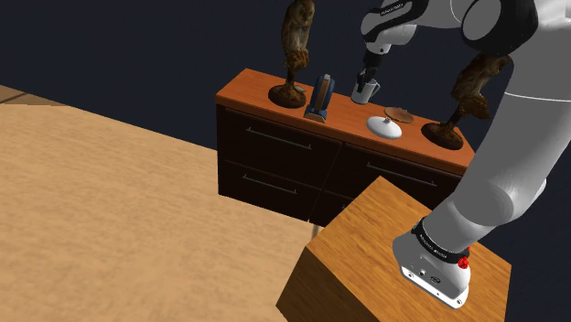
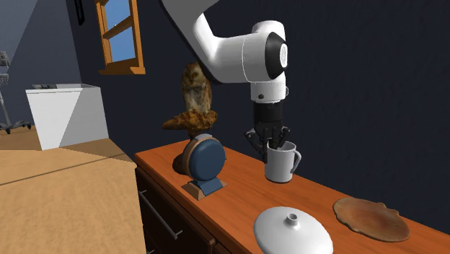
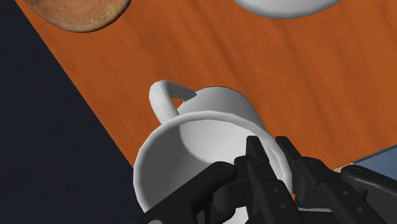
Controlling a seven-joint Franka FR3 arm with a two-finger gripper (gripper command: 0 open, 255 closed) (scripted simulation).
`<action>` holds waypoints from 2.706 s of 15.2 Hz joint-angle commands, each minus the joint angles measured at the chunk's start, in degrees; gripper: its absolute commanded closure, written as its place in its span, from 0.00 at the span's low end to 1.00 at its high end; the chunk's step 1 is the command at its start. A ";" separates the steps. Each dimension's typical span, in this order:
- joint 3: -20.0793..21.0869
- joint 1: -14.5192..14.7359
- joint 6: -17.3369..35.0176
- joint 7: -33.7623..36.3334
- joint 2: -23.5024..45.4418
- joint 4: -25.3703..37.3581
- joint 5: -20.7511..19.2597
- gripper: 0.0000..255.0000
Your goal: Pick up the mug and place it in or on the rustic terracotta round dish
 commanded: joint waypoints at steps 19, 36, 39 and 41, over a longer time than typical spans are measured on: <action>-4.74 -7.13 -6.11 -11.49 -5.34 1.30 -0.82 1.00; -7.71 -14.94 -1.52 -23.59 -1.84 -0.34 2.68 1.00; -7.49 -15.06 0.51 -23.89 -1.06 -1.70 3.21 1.00; -7.33 -15.17 1.84 -24.11 -0.48 -2.54 3.61 1.00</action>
